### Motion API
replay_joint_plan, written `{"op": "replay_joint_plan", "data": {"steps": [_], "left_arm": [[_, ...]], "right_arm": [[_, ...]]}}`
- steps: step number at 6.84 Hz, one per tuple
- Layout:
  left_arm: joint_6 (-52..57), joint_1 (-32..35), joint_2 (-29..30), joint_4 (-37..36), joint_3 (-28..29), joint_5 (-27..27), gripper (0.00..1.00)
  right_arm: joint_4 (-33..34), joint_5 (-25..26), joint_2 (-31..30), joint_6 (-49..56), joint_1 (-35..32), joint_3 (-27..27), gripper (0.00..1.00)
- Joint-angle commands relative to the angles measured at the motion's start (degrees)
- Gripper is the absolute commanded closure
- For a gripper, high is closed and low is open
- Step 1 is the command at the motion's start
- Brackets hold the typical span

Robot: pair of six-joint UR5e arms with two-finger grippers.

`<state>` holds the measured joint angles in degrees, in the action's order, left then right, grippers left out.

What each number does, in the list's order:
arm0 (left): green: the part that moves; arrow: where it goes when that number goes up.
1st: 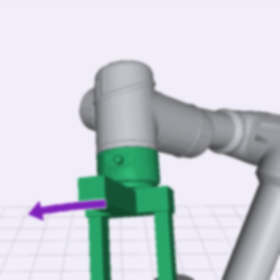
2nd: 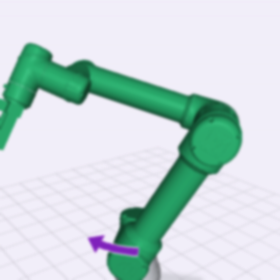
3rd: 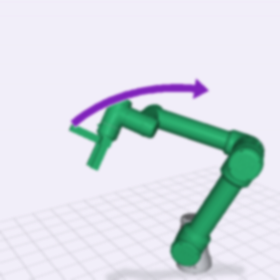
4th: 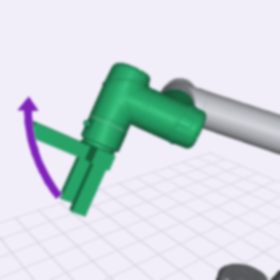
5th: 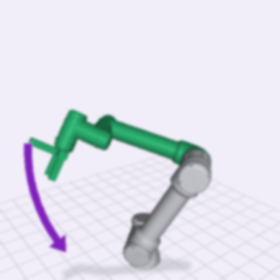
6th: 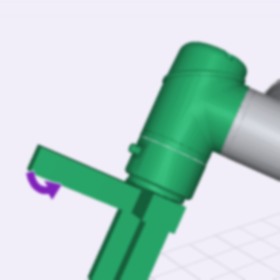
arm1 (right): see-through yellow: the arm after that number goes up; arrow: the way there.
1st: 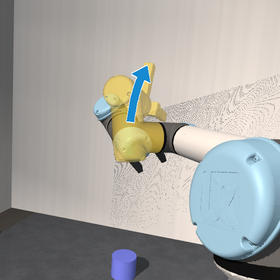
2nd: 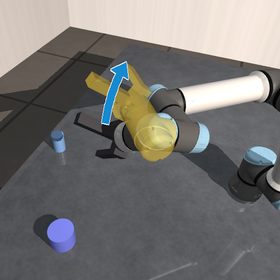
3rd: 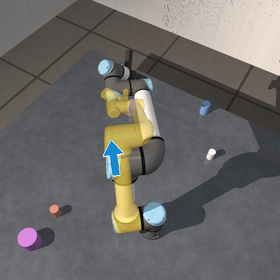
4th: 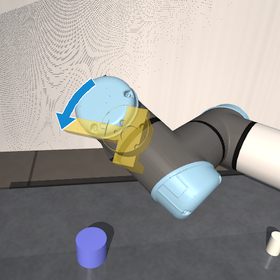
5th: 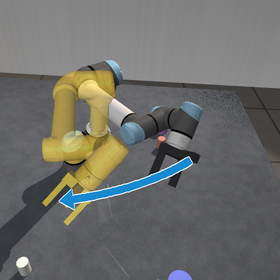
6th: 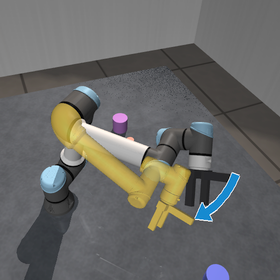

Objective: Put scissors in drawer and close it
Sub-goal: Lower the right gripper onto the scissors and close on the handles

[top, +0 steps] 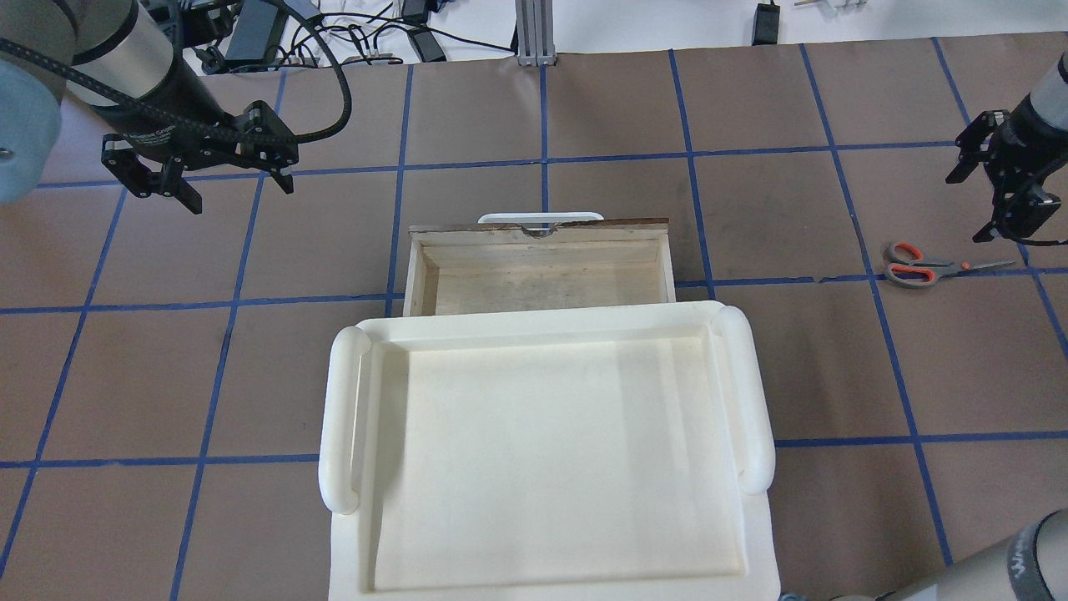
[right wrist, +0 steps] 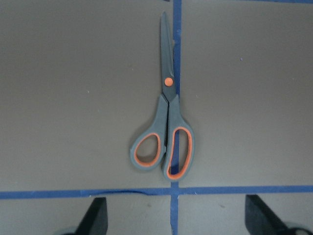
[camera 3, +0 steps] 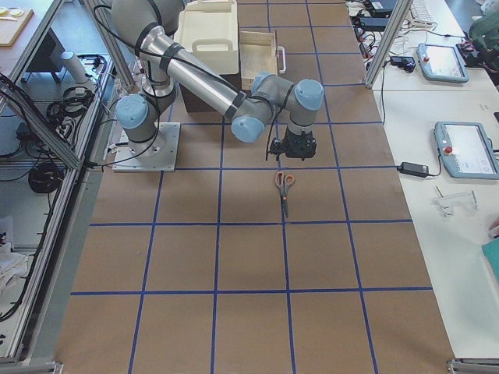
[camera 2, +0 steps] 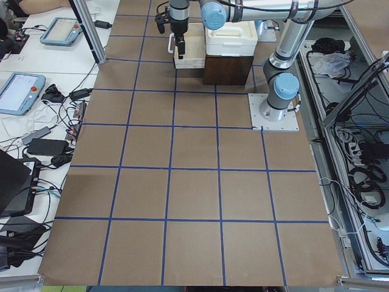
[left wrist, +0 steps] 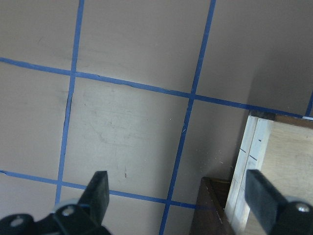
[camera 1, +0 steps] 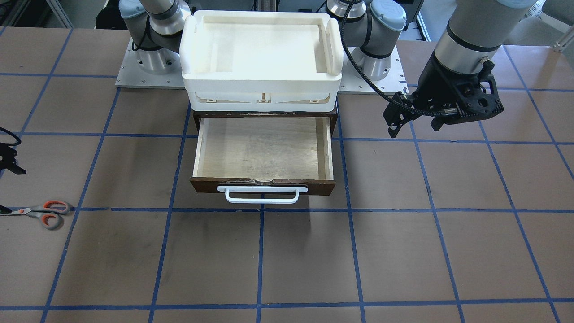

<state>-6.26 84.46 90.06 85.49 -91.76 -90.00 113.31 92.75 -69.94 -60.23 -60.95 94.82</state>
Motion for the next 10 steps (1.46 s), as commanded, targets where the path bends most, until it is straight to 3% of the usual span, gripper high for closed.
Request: {"op": "replay_joint_plan", "data": {"steps": [1,3,5,6,8,10], "left_arm": [[-0.06,0.0,0.03,0.02,0.0,0.0,0.0],[-0.06,0.0,-0.06,-0.06,0.0,0.0,0.0],[-0.06,0.0,-0.06,0.03,0.0,0.0,0.0],[-0.06,0.0,-0.06,0.03,0.0,0.0,0.0],[0.02,0.0,-0.06,0.03,0.0,-0.08,0.0],[0.02,0.0,-0.06,0.03,0.0,-0.09,0.0]], "right_arm": [[4.46,1.65,5.24,0.11,1.62,0.01,0.0],[5.77,1.99,5.87,0.55,2.76,2.71,0.01],[11.46,1.99,5.95,3.78,4.0,6.77,0.01],[11.84,2.34,6.57,8.94,4.0,6.86,0.01],[20.06,2.17,9.72,15.01,4.0,6.95,0.02],[20.72,1.64,10.53,14.62,4.0,6.6,0.02]]}}
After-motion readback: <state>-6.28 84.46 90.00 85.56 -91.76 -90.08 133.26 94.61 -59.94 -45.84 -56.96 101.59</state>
